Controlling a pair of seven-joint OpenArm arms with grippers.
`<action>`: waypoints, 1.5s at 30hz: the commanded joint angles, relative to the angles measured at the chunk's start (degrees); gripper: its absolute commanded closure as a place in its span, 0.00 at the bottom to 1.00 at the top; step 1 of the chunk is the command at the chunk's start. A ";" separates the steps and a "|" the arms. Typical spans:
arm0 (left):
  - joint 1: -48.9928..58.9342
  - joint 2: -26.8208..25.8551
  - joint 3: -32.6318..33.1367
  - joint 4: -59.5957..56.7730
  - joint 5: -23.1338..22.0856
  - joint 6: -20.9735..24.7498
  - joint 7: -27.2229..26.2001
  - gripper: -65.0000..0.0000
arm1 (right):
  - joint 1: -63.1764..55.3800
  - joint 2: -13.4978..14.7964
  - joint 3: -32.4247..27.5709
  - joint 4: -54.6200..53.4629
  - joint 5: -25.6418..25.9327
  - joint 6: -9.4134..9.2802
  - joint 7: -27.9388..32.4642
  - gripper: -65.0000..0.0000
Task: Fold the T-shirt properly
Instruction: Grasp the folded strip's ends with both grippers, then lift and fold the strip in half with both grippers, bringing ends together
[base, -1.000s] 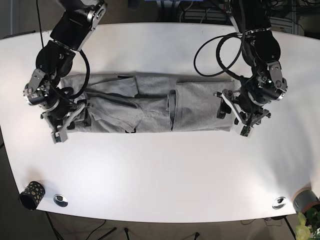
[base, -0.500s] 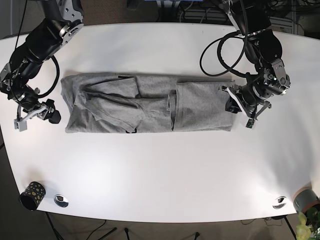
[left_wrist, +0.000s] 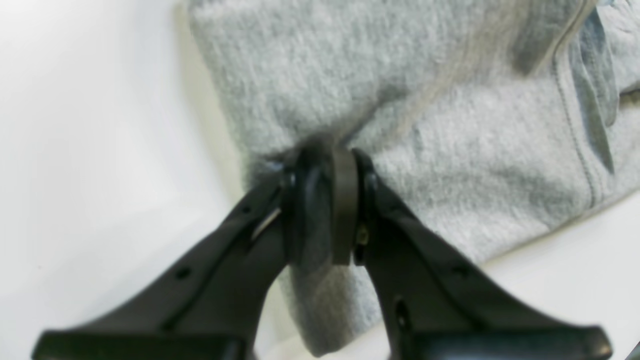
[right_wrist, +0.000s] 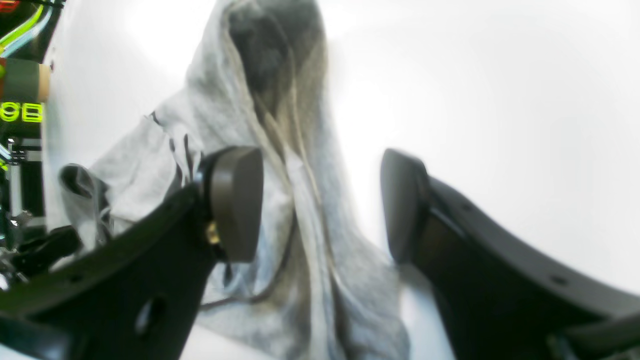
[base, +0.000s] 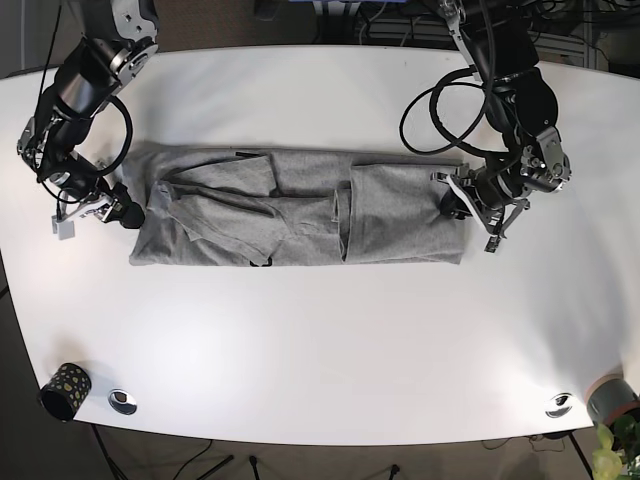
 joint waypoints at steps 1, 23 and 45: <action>-0.70 -0.15 0.19 0.83 -0.52 -0.08 -0.46 0.89 | 0.62 0.14 -3.27 0.71 -0.07 -0.05 -0.52 0.44; -0.26 -0.33 0.10 0.39 0.01 -0.08 -0.46 0.89 | -2.36 -4.87 -11.09 12.05 -0.50 -0.05 2.47 1.00; -0.35 0.11 13.81 -5.24 -0.35 -0.08 -4.07 0.89 | -13.44 -7.24 -18.30 50.56 -0.33 -0.05 -0.61 1.00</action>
